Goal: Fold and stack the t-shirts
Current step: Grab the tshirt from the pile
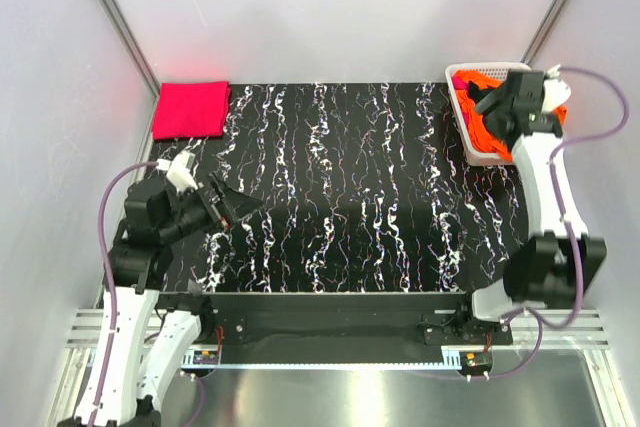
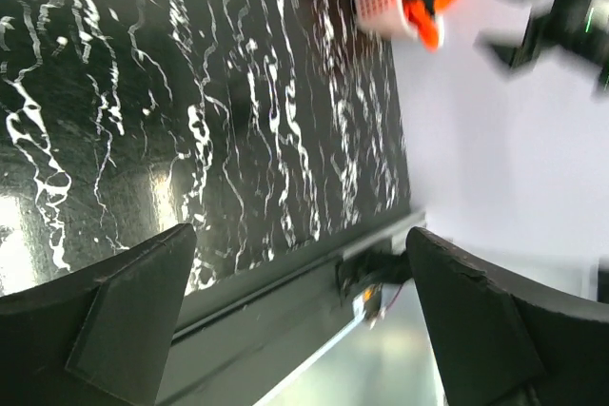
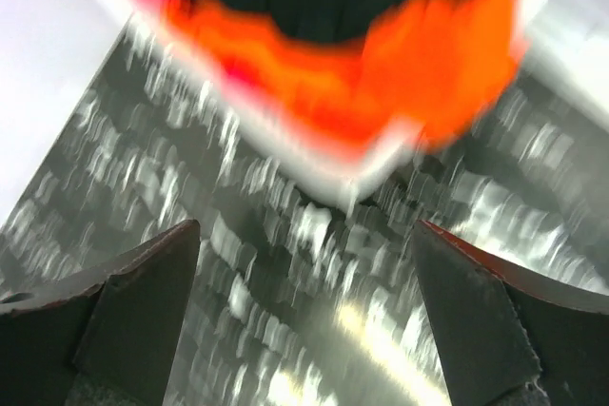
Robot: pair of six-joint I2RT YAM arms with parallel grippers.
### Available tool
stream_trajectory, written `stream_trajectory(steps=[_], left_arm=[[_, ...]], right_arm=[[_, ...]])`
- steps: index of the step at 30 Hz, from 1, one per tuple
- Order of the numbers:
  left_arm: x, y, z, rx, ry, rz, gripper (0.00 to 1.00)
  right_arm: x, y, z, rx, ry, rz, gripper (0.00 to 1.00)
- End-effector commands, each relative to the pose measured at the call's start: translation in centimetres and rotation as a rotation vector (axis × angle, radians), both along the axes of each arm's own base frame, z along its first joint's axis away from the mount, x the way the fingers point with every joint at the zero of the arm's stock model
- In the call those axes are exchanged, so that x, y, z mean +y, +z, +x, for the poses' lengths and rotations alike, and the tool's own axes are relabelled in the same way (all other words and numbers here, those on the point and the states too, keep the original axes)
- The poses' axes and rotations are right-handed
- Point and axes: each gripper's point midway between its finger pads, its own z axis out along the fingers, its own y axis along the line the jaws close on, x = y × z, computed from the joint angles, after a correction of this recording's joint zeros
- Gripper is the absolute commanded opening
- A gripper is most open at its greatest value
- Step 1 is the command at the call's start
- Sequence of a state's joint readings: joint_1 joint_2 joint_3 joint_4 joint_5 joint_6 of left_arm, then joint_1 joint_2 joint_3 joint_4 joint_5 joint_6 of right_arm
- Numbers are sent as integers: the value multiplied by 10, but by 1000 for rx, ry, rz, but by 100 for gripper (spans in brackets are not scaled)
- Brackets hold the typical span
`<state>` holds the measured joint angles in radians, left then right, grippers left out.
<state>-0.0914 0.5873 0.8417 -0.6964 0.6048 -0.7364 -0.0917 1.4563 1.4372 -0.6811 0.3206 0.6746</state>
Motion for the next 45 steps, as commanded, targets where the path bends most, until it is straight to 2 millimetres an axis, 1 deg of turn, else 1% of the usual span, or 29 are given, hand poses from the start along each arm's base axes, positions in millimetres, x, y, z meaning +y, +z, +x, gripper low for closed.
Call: stream_trajectory(steps=[1,2,3,4,5,6,7,8,9,10,11,12,13,14,16,17,19,23,25,26,34,35,36,38,40,41,42,43,45], left_arm=[[-12,18,-7,-104,-169,33,98],[-12,22,-6,-125,-176,41,98],[-13,25,-7,-140,-185,47,98],[-13,26,-7,-156,-191,56,98],[-12,28,-7,-180,-197,76,98],[-13,29,-8,-195,-210,84,98],[-13,28,-7,-199,-206,95,98],[-13,26,-7,-204,-211,109,98],[-14,25,-8,-208,-223,117,98],[-13,22,-7,-210,-219,137,98],[-14,20,-7,-207,-224,144,98],[-16,19,-8,-205,-240,151,98],[-15,15,-8,-205,-240,170,98],[-14,14,-9,-203,-243,181,98],[-11,9,-9,-200,-240,224,98],[-11,6,-9,-197,-242,240,99],[-7,4,-9,-198,-232,281,99],[-6,4,-10,-198,-243,316,99],[-5,2,-11,-194,-245,327,99],[-5,3,-12,-194,-245,331,99],[-3,3,-15,-172,-243,342,99],[-3,4,-16,-171,-244,340,99],[-3,4,-16,-169,-243,339,99],[-3,8,-17,-173,-241,337,99],[-4,11,-19,-173,-243,326,99],[-4,12,-19,-172,-243,321,99],[-5,13,-19,-170,-244,317,99],[-5,16,-18,-171,-239,309,99],[-5,19,-18,-168,-228,303,99]], right_arm=[[-73,33,27,60,-79,-304,98],[-82,15,45,105,-58,-317,98],[-85,10,57,123,-4,-331,98],[-92,22,71,94,1,-339,98],[-104,2,82,139,5,-330,99],[-106,-2,91,145,33,-330,100],[-110,10,101,115,34,-342,100],[-114,-11,113,153,49,-334,100],[-112,-15,122,153,81,-327,100],[-112,-6,130,134,93,-326,100],[-112,-25,140,163,115,-311,98],[-111,-29,147,160,132,-299,97],[-111,-22,154,137,132,-297,96],[-111,-36,161,152,140,-283,94],[-109,-48,175,145,150,-259,93],[-110,-50,178,135,130,-246,93],[-111,-65,187,142,121,-225,93],[-111,-81,198,135,90,-182,85],[-114,-84,203,127,74,-179,83],[-115,-94,204,141,66,-175,82],[-117,-104,222,117,87,-184,60],[-118,-102,222,114,88,-187,40],[-119,-96,222,103,84,-192,31],[-121,-79,219,81,55,-198,19],[-120,-53,217,43,59,-215,5],[-122,-40,215,28,48,-231,0],[-124,-21,213,-5,33,-244,0],[-124,9,206,-47,19,-259,0],[-127,55,197,-133,-33,-279,0]])
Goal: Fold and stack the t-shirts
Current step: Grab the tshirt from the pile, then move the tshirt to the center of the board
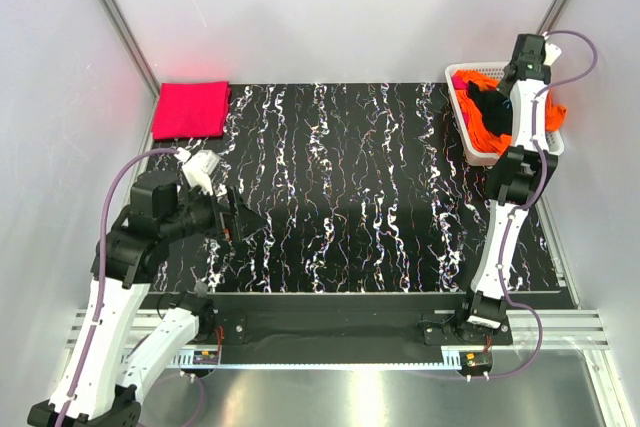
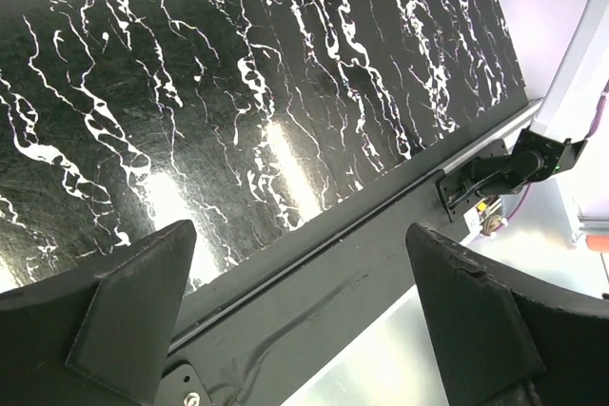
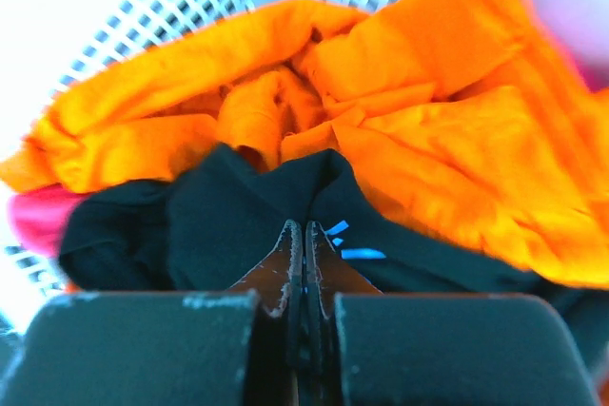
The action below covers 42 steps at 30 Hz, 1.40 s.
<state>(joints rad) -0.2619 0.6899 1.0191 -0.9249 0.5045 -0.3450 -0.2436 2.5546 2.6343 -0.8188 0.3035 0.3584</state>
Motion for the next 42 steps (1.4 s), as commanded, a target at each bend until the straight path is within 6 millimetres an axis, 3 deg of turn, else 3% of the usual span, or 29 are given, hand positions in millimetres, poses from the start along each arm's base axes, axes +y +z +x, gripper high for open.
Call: stream_trajectory(steps=[1,2,4,6,7,9,12,16,19,24,26,27,28,29,30,31,32,34,35,36,37,38,39,40,41,42], left_arm=[[-1,25,7,-47,30,-33,99],[1,25,9,-40,57,-31,99],[4,25,10,-18,94,-34,99],[3,28,8,-14,93,-46,99],[1,35,6,-18,87,-63,99],[0,40,3,-15,84,-83,99],[1,51,0,-27,113,-115,99],[0,60,-2,-23,131,-149,99],[-2,68,-6,-13,137,-185,98],[-1,75,-16,-12,160,-241,96],[2,75,-17,-21,179,-245,96],[5,76,-18,-28,202,-252,96],[6,77,-18,-31,211,-258,95],[6,79,-17,-36,218,-266,95],[5,80,-17,-30,224,-279,95],[4,80,-15,-23,225,-286,94],[3,81,-14,-21,223,-296,94],[-1,79,-9,4,215,-300,92],[-2,80,-8,5,211,-302,91],[-3,79,-5,4,209,-297,90],[-3,77,-2,12,208,-287,89],[-4,76,0,11,205,-278,88],[-2,77,2,-3,208,-265,87],[-2,75,6,3,213,-256,88],[-2,75,7,4,216,-252,88],[-1,74,10,1,221,-248,88]], right_arm=[[-2,192,-19,-376,-66,-103,0],[-1,214,-25,-425,-79,-105,0],[5,278,-42,-563,-87,-137,0],[6,320,-58,-655,-92,-173,0],[9,361,-73,-758,-96,-199,0],[14,409,-91,-889,-85,-241,0],[36,498,-144,-1140,-39,-261,0],[56,553,-191,-1342,-14,-203,0],[72,579,-216,-1432,43,-169,0],[88,599,-249,-1490,86,-143,0],[111,600,-249,-1505,199,-29,0],[124,604,-258,-1520,253,22,0],[144,603,-258,-1519,344,128,0],[157,595,-252,-1484,393,189,0],[170,593,-259,-1469,436,236,0],[196,588,-260,-1435,525,313,0],[208,573,-251,-1382,550,362,0],[239,560,-265,-1317,631,448,0],[261,531,-252,-1221,665,523,0],[282,526,-270,-1190,720,571,0],[300,511,-275,-1131,779,626,0],[331,470,-267,-1001,825,706,0],[343,460,-287,-964,866,740,0],[358,437,-295,-884,912,789,0],[374,378,-286,-724,893,850,0],[390,357,-311,-645,937,901,0]])
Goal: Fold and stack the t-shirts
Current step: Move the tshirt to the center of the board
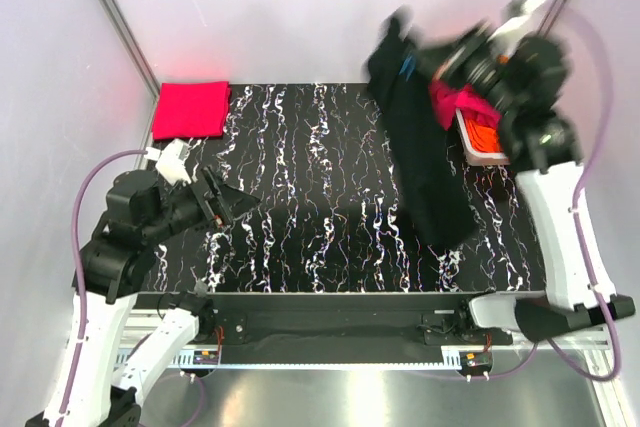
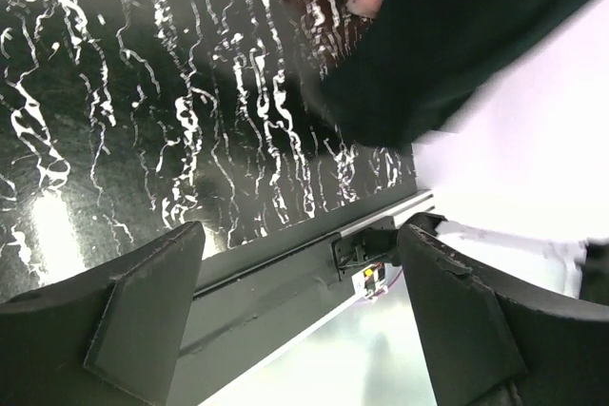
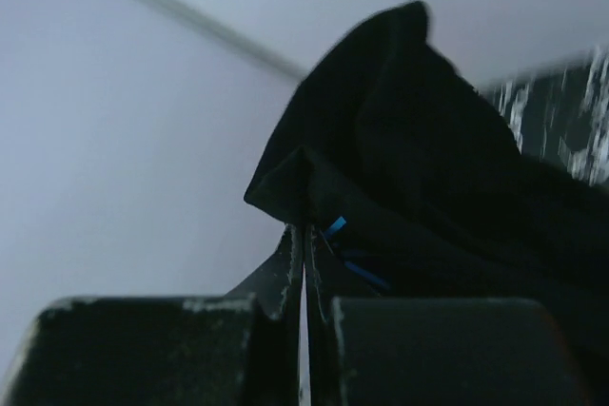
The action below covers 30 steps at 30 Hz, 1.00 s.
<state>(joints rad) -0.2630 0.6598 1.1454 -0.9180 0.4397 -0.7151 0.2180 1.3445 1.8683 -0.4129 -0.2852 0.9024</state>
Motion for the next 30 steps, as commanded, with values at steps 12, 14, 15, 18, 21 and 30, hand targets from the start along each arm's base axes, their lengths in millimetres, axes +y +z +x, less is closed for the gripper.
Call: stream_trajectory(steps=[12,14,15,18,21,30], left_arm=[[-3,-61,36,88,-2,99,80],[-9,-85,38,144,-27,89,80],[-12,-100,41,196,-37,91,80],[-17,-141,36,327,-67,122,75],[-10,-175,34,418,-13,201,75],[17,-245,13,580,58,366,80]], right_arm=[[84,-338,-177,741,560,-300,78],[79,-343,-173,736,535,-325,88],[77,-354,-168,753,531,-366,89],[65,-385,-152,860,510,-450,88],[47,-405,-121,940,468,-484,84],[48,-436,-20,886,425,-776,86]])
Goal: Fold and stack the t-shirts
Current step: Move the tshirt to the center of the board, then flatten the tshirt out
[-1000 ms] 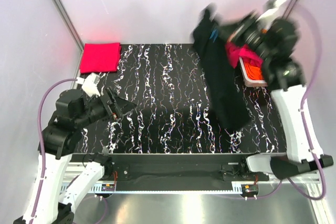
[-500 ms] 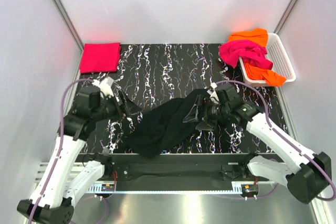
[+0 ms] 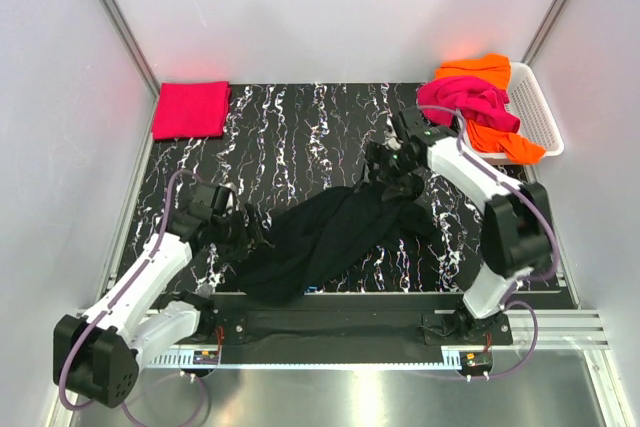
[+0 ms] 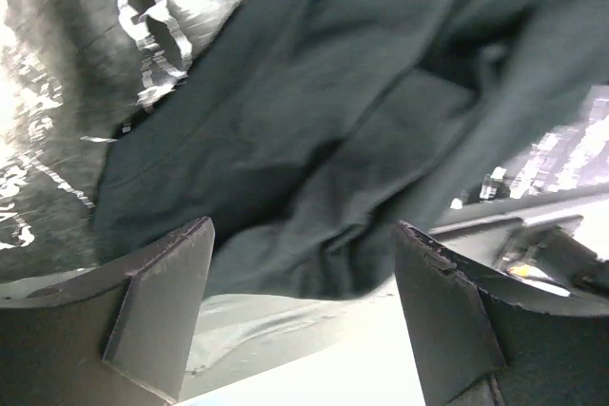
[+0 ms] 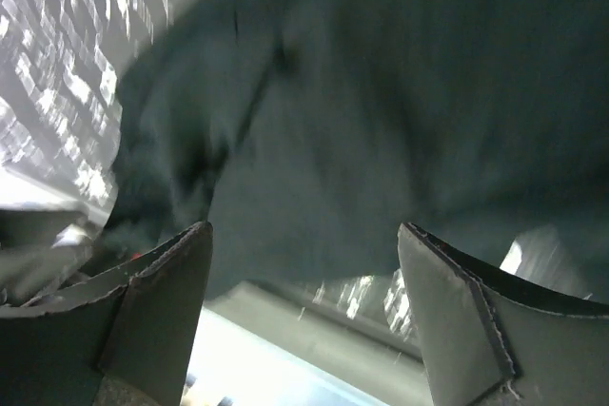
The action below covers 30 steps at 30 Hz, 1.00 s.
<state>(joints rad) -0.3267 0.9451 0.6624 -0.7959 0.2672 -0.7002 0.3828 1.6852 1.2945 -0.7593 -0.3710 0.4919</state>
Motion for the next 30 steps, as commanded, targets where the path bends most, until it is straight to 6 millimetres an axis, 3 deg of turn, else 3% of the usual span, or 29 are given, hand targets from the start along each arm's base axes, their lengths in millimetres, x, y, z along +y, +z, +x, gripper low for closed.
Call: stream_trajectory(steps=[1,3,7,11,13,16,18,19,21,22,24,25,27,28,30], left_arm=[[4,-26,-2,38,-27,52,79],[-6,-38,-10,121,-79,41,78],[-18,-51,-15,170,-105,51,78],[-30,-68,-25,243,-103,-26,74],[-30,-75,-24,267,-104,-9,54],[-32,-70,-9,234,-113,3,32],[-33,-67,4,217,-117,12,17],[-34,-61,14,201,-115,9,0],[-27,-55,29,186,-92,13,0],[-26,-38,45,144,-85,13,0],[-11,-12,72,43,-66,66,0],[-9,21,94,-33,-54,79,0],[8,59,123,-136,-18,130,0],[9,105,145,-239,-2,116,0],[18,146,167,-325,44,117,0]], right_arm=[[-1,3,39,-115,89,-111,85],[-15,-19,42,-57,93,-216,86],[-26,-33,48,-45,96,-298,84],[-17,-55,50,8,113,-278,78],[-13,-59,56,5,110,-267,75],[-13,-67,73,-15,94,-287,64],[-13,-71,80,-13,82,-296,40],[-15,-65,88,-35,60,-305,28],[-22,-47,97,-68,15,-326,4],[-28,-33,106,-103,-15,-327,0],[-38,1,121,-197,-48,-336,0],[-42,26,137,-263,-72,-326,0],[-53,60,154,-356,-88,-345,0],[-56,99,171,-448,-118,-324,0],[-64,130,182,-503,-138,-335,0]])
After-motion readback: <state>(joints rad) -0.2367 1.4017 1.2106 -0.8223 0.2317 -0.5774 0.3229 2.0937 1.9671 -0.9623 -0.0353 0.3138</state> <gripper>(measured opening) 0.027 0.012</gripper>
